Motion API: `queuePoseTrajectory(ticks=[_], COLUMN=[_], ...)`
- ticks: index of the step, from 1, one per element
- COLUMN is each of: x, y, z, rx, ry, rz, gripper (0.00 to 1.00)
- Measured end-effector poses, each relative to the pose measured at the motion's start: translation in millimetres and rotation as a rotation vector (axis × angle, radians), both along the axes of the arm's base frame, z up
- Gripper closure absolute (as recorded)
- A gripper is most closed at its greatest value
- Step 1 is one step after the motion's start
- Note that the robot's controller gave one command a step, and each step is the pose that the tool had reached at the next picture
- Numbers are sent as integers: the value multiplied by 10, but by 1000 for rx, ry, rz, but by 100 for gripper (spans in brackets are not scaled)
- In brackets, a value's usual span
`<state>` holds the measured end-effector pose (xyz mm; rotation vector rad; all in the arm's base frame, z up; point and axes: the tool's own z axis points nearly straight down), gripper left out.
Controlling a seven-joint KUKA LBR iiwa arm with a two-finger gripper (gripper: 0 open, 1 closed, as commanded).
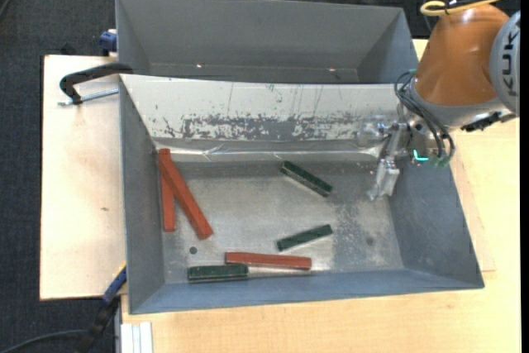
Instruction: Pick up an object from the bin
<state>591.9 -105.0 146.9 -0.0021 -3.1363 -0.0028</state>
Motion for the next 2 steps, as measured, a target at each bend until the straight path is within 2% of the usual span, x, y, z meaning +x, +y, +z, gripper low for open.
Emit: queuePoseTrajectory(ticks=[1,2], x=[-76,-51], y=[758,706], z=[-809,-759], rx=[4,-1], ry=[2,-7], rz=[49,44], gripper=[0,100])
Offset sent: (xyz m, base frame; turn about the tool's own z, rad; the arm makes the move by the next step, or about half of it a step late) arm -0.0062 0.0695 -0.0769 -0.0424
